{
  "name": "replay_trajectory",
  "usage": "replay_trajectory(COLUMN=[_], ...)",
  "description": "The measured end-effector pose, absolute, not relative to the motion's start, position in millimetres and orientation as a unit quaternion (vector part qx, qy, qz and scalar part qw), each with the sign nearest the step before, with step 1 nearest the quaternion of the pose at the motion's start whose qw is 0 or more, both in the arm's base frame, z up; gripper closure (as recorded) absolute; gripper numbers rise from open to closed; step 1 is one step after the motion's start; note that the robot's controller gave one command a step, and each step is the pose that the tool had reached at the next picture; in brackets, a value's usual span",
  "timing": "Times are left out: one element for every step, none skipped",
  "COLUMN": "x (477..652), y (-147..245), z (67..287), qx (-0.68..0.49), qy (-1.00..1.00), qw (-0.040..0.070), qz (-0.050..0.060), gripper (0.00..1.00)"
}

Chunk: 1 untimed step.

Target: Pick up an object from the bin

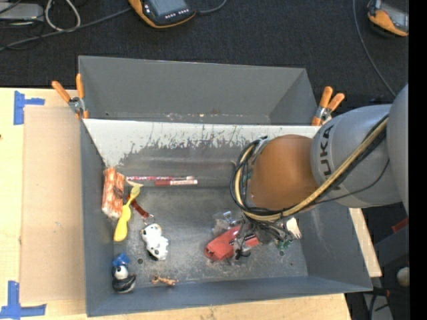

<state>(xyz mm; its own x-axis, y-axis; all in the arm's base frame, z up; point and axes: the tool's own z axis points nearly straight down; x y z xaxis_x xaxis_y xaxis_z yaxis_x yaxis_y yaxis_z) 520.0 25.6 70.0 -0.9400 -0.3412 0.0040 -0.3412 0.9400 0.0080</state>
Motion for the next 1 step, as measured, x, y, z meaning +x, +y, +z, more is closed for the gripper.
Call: replay_trajectory(x=[520.0], y=[25.6], z=[70.0], qx=[0.173], qy=[-0.985], qw=[0.003], qz=[-0.004], gripper=[1.00])
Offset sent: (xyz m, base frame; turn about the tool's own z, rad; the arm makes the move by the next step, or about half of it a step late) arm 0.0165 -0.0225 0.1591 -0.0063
